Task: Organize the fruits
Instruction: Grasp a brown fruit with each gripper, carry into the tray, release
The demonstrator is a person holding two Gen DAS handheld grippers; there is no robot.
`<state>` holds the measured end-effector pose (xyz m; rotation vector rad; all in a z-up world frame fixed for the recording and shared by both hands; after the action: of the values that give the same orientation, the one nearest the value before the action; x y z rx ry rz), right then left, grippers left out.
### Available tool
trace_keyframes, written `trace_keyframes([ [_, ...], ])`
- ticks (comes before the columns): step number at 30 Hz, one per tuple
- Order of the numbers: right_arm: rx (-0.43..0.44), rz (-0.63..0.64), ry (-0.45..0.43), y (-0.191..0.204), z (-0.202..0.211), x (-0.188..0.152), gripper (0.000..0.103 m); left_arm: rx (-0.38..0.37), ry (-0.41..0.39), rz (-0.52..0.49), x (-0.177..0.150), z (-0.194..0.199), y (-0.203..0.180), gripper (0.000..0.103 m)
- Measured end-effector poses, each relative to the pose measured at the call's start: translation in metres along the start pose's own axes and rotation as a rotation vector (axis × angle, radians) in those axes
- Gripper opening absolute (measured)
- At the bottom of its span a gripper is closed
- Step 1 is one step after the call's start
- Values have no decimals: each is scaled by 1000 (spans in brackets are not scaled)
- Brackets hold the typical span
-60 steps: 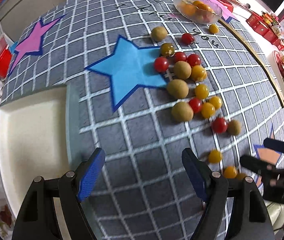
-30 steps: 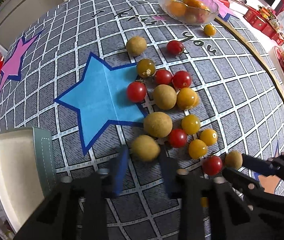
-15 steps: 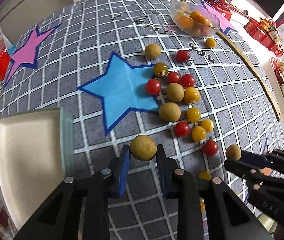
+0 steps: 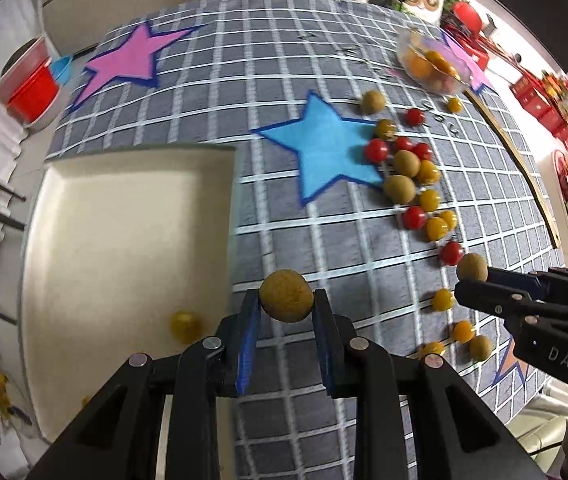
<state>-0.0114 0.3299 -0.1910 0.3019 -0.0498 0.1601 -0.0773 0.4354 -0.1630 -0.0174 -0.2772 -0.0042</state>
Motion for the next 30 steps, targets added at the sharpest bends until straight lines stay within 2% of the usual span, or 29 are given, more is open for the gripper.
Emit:
trace_keyframes([
  [9, 21, 128, 15, 66, -6, -6, 26, 77, -10, 104, -43, 20, 72, 28],
  [13, 36, 191, 27, 103, -15, -7, 26, 114, 16, 176, -67, 18, 110, 28],
  [19, 59, 228, 61, 149, -37, -4, 26, 160, 61, 224, -88, 4, 153, 28],
  [25, 49, 244, 91, 168, -61, -1, 26, 182, 79, 229, -91, -11, 171, 28],
  [30, 26, 252, 108, 173, -76, 0, 26, 177, 89, 221, -89, -22, 172, 28],
])
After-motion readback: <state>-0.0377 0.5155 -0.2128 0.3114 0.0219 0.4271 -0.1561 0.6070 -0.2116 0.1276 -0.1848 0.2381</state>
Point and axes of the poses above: each gripper's, at about its wrist camera, not at the fingertips, and z roughly against the way its jaws point, y to its left, x to its top, the point moved 10 cm from there along -z, roughly the way its jaws point, and after that the axes turned 15 degrees about -z, right-handed, at the moved point
